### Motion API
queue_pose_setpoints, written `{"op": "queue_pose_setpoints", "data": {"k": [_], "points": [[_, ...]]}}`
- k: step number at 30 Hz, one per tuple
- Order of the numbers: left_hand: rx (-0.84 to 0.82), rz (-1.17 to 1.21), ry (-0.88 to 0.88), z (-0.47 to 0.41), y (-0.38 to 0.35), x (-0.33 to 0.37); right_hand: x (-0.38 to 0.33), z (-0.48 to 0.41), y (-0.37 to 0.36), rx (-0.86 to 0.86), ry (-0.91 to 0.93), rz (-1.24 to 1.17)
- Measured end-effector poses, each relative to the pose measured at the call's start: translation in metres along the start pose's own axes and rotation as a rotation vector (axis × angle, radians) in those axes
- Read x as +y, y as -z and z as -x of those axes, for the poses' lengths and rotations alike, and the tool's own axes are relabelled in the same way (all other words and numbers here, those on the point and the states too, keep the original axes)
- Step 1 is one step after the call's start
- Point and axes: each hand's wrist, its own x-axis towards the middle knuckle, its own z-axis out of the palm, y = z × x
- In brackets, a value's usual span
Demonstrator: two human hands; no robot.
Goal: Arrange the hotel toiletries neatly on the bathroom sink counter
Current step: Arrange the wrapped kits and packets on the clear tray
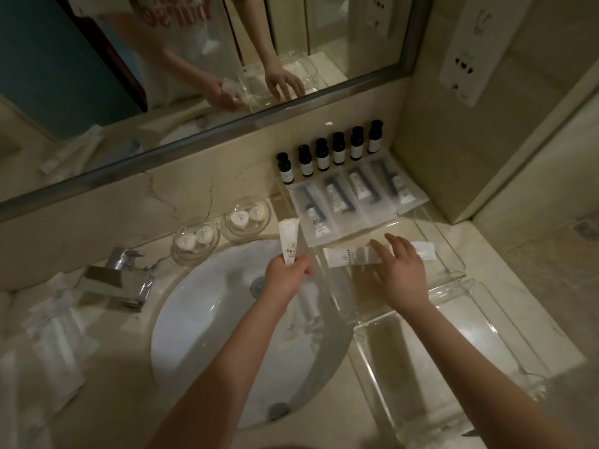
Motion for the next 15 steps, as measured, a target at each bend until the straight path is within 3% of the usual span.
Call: {"op": "queue_pose_setpoints", "data": {"k": [3, 15], "points": [[0.005, 0.017, 0.005, -0.002, 0.000, -0.001, -0.007, 0.008, -0.009, -0.072, -0.137, -0.060], [0.043, 0.022, 0.044, -0.006, 0.012, -0.009, 0.011, -0.025, -0.018, -0.251, 0.115, -0.008]]}}
